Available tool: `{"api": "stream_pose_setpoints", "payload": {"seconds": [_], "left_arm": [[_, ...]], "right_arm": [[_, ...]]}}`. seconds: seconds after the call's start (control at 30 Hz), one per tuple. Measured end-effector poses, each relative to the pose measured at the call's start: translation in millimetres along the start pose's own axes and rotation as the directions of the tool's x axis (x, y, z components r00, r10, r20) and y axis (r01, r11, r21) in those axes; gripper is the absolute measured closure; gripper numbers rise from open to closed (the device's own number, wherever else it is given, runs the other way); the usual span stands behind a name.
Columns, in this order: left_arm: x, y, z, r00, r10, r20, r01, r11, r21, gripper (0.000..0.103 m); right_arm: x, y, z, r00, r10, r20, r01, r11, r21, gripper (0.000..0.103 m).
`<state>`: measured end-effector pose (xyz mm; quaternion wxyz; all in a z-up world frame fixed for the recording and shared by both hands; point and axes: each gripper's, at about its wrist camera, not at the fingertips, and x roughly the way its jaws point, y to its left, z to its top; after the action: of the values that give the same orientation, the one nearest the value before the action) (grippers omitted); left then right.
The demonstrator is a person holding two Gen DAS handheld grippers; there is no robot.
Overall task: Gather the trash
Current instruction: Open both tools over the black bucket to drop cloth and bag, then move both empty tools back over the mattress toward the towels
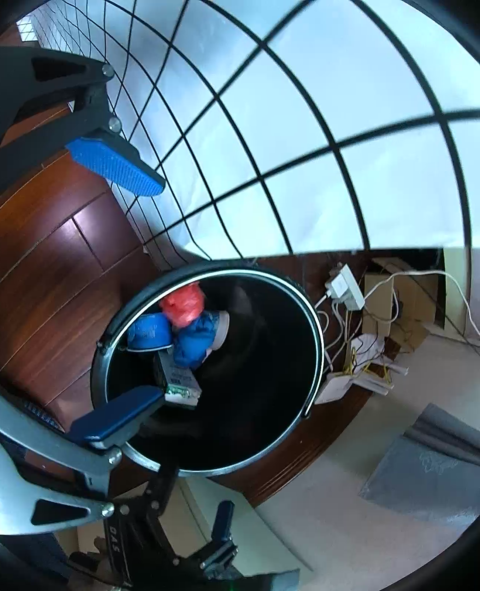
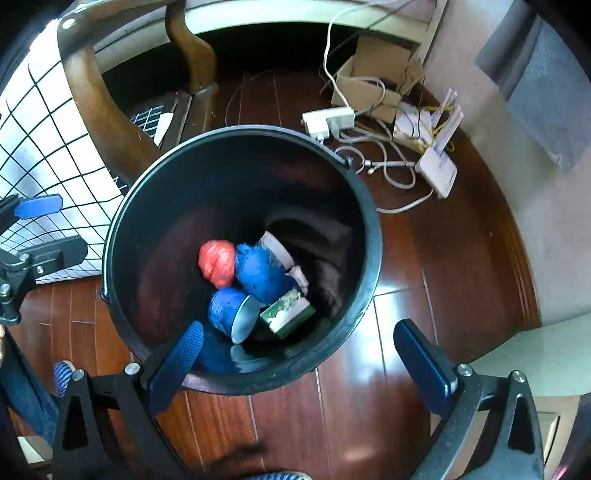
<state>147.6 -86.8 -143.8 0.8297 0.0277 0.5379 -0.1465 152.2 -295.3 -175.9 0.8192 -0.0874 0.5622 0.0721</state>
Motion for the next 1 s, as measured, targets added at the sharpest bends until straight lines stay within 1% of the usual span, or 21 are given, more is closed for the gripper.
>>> {"api": "stream_pose_setpoints", "payload": {"seconds": [0.37,0.63,1.0], "left_arm": [[-18.5,-4.4,-1.0,0.998,0.046,0.046,-0.049,0.997,0.052,0.0],[-28.2,2.8,-0.6,0.996,0.062,0.061,-0.065,0.997,0.039,0.0],[-54.3,11.9,-3.7,0.991,0.076,0.111,-0.081,0.996,0.043,0.0]], "right_arm": [[-25.0,15.4,11.4,0.998,0.016,0.064,-0.014,0.999,-0.036,0.0],[-42.6,24.3,16.6,0.994,0.029,0.108,-0.022,0.998,-0.061,0.0],[-65.8,34.5,22.9,0.986,0.035,0.163,-0.023,0.997,-0.076,0.0]]}}
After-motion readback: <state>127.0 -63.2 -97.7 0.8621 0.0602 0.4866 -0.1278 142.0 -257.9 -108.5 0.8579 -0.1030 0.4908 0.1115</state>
